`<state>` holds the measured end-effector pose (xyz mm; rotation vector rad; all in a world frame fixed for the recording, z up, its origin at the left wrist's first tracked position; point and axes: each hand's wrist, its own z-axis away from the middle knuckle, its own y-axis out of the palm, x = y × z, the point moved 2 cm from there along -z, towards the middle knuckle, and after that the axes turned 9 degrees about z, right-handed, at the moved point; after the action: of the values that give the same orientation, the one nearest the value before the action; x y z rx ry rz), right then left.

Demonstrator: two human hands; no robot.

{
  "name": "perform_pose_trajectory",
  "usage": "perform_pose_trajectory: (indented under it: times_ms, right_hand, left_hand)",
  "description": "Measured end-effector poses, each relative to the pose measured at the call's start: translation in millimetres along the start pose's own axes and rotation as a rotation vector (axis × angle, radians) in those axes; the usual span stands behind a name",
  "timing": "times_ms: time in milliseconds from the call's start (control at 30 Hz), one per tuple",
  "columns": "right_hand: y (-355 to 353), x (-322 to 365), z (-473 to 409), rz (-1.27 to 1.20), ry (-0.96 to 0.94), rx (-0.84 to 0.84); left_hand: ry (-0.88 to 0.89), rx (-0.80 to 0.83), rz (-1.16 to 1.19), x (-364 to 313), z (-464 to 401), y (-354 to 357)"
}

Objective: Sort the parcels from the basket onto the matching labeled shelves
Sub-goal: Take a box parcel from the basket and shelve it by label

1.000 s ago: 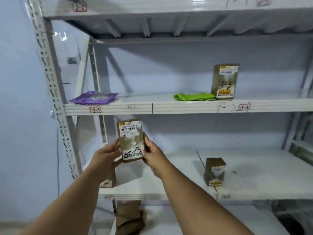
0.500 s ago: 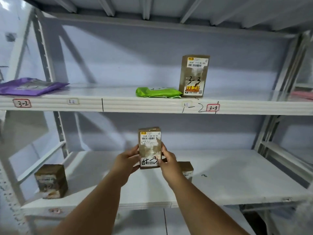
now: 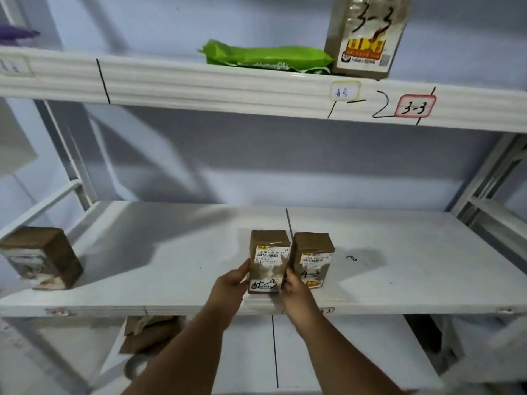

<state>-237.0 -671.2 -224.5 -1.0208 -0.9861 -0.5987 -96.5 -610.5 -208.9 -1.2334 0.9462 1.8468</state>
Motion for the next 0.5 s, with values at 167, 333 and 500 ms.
perform_pose_trajectory:
  times_ms: [167,333,500]
  right_hand:
    - [2.3,-22.5,-7.9,-0.171,0.054,-0.014]
    - [9.8,-24.5,-5.7,-0.042,0.063,-0.056]
    - [0.4,-1.1,23.3,0.276,0.072,-0.094]
  left_hand:
    - [-0.005,-0.020,0.027,22.2,-11.4,-3.6]
    - [0.043,-0.012,0.027,21.0,-5.8,-0.4]
    - [0.034,0.010,0.010,9.0,5.5,-10.2]
